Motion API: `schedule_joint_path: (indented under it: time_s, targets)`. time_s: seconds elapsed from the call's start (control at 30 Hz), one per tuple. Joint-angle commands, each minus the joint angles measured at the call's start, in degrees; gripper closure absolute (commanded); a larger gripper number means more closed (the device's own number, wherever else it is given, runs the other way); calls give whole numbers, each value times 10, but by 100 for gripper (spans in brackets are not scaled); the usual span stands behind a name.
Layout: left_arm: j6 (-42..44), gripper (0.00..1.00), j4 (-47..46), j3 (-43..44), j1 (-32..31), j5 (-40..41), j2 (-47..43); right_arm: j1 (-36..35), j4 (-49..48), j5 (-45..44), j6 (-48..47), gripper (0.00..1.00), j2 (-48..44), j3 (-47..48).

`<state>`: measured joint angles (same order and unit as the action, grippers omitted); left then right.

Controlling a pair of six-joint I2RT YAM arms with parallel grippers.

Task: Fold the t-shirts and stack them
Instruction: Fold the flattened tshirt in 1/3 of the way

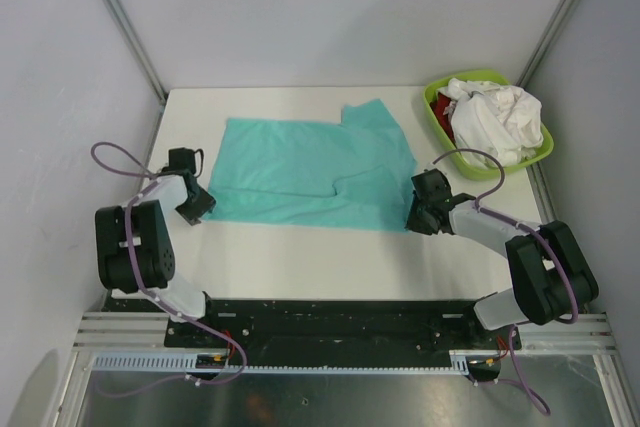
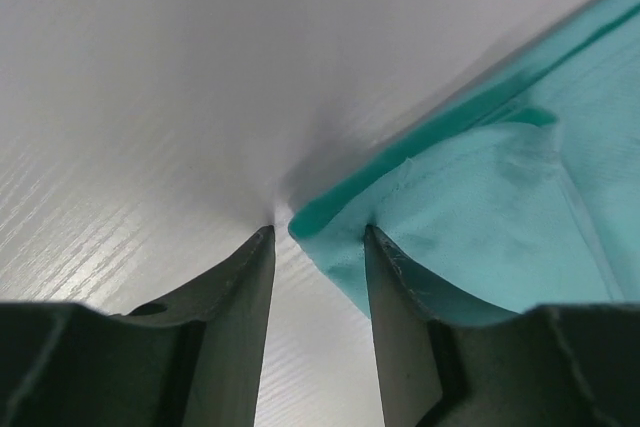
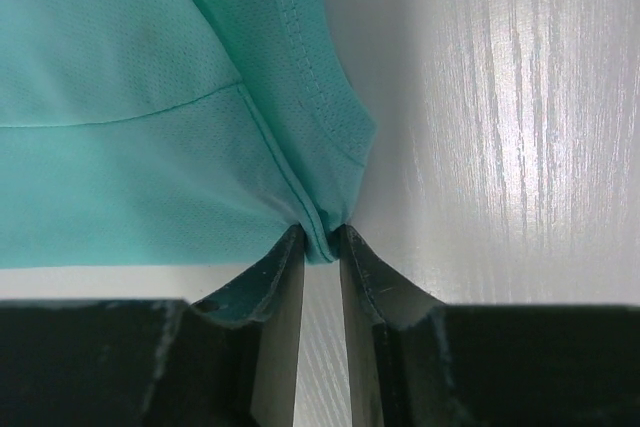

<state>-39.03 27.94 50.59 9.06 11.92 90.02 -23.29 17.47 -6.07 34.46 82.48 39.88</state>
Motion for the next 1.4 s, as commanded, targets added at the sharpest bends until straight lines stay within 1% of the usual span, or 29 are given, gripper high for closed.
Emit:
schedule_joint_path:
  time_s: [0.0, 0.13, 0.2, 0.3, 0.4, 0.43, 0.53, 0.73, 0.9, 1.03, 1.07, 1.1, 1.13, 1.23, 1.27, 1.3, 1.37]
  targets:
    - [-3, 55, -14, 26, 5, 24, 26, 3, 10, 9, -8, 76, 3, -14]
    - [-3, 58, -16, 29, 4, 32, 40, 5, 12, 13, -12, 79, 3, -14]
    - [-4, 64, -16, 27, 4, 35, 43, 6, 13, 15, -11, 81, 2, -14]
    - [-3, 80, -17, 25, 4, 34, 39, 7, 19, 20, -12, 87, 0, -13]
    - [-1, 95, -13, 15, 4, 32, 13, 14, 37, 30, -12, 95, -11, -11]
    - [-1, 98, -8, 11, 3, 33, 1, 16, 47, 32, -12, 98, -18, -11]
    - [-10, 100, 14, -8, 3, 43, -41, 20, 86, 34, -11, 100, -44, -12]
    - [-45, 100, 80, -58, 4, 81, -122, 20, 168, 64, 10, 100, -124, -36]
    - [-90, 100, 127, -108, 6, 91, -195, 8, 211, 133, 73, 100, -200, -82]
    - [-122, 100, 144, -138, 6, 99, -245, -11, 253, 134, 110, 100, -257, -108]
    - [-126, 100, 146, -142, 6, 99, -255, -13, 262, 134, 114, 97, -270, -111]
    - [-129, 97, 148, -144, 6, 99, -262, -14, 268, 134, 116, 92, -282, -112]
    - [-129, 91, 149, -142, 6, 99, -269, -12, 275, 134, 116, 85, -292, -110]
    - [-99, 63, 150, -114, 6, 102, -283, -8, 290, 123, 112, 60, -307, -77]
    - [-81, 56, 149, -99, 5, 101, -284, -8, 292, 117, 107, 54, -306, -60]
    - [-62, 52, 148, -81, 5, 99, -284, -9, 290, 109, 100, 49, -301, -41]
    - [-32, 45, 140, -43, -1, 100, -279, -10, 280, 82, 74, 43, -278, 7]
